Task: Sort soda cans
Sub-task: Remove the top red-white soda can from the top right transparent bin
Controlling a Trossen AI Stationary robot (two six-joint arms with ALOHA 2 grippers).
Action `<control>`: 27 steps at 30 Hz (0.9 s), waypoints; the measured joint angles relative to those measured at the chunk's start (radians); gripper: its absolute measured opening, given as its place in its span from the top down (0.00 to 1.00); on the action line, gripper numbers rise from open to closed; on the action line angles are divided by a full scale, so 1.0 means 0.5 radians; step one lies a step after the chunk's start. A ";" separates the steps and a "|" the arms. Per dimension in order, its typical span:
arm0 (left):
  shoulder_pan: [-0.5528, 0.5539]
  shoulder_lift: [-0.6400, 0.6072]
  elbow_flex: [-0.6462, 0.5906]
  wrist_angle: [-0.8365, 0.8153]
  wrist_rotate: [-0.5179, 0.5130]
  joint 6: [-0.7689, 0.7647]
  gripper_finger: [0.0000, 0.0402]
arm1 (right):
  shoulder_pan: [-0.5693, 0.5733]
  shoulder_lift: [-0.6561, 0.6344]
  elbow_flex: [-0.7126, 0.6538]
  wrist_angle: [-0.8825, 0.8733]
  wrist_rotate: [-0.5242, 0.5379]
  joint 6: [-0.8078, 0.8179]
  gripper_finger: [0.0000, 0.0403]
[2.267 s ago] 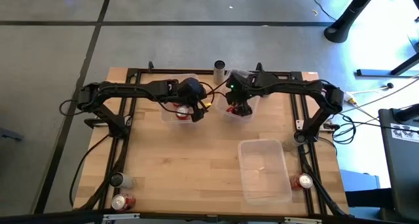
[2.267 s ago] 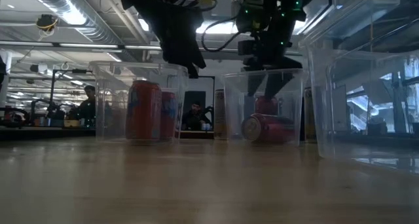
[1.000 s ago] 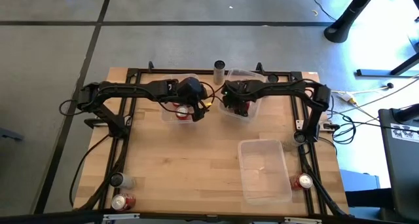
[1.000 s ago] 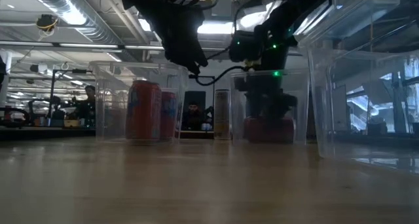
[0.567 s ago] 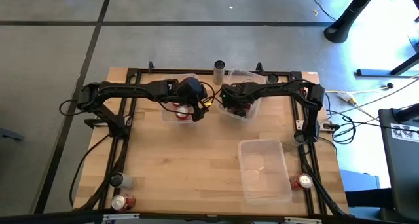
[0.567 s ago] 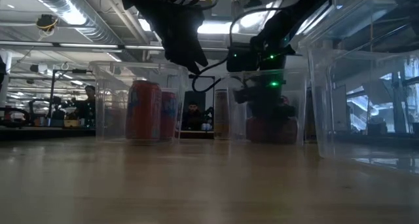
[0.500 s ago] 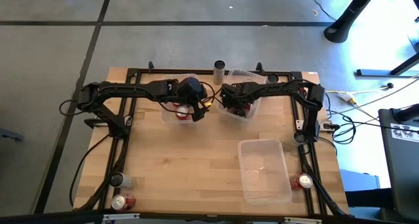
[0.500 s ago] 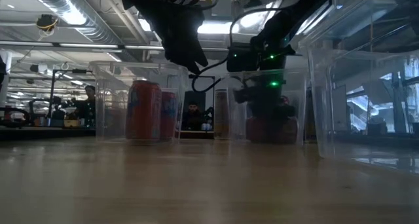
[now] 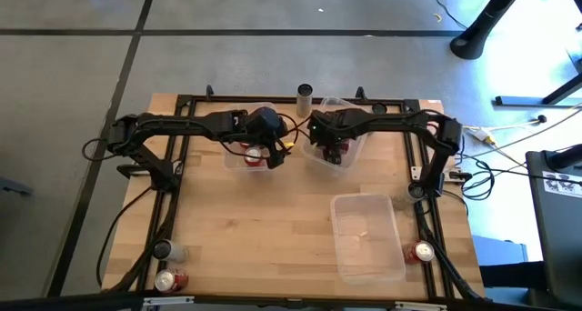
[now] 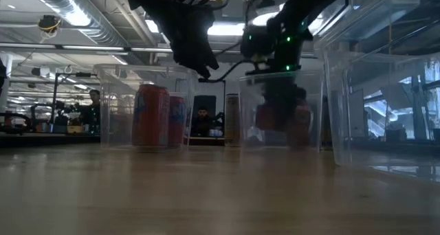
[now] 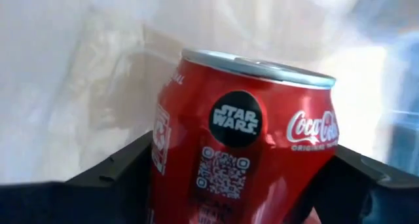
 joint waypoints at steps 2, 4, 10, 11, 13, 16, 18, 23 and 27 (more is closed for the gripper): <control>0.000 0.000 0.001 0.008 0.000 0.001 0.10 | 0.000 -0.052 0.024 -0.021 -0.024 0.012 0.24; 0.003 0.000 0.002 -0.006 0.000 0.001 0.10 | 0.000 -0.116 0.061 -0.061 -0.035 0.017 0.24; 0.004 0.000 0.002 -0.010 0.000 -0.002 0.10 | -0.001 -0.333 0.175 -0.174 -0.037 0.081 0.24; 0.004 0.000 0.002 -0.010 0.000 0.000 0.10 | -0.001 -0.386 0.181 -0.160 -0.040 0.099 0.24; 0.004 0.000 0.002 -0.006 0.000 -0.013 0.10 | -0.003 -0.493 0.189 -0.128 -0.071 0.135 0.24; 0.004 0.000 0.002 -0.004 0.001 -0.052 0.10 | -0.003 -0.632 0.156 -0.073 -0.122 0.217 0.24; 0.002 0.000 0.002 -0.001 0.001 -0.063 0.10 | -0.003 -0.729 0.094 0.030 -0.189 0.276 0.24; -0.037 0.000 0.002 -0.004 -0.001 -0.099 0.10 | -0.002 -0.946 -0.208 0.490 -0.378 0.454 0.24; -0.098 0.000 0.001 -0.004 -0.004 -0.142 0.10 | 0.075 -1.013 -0.466 1.064 -0.570 0.642 0.24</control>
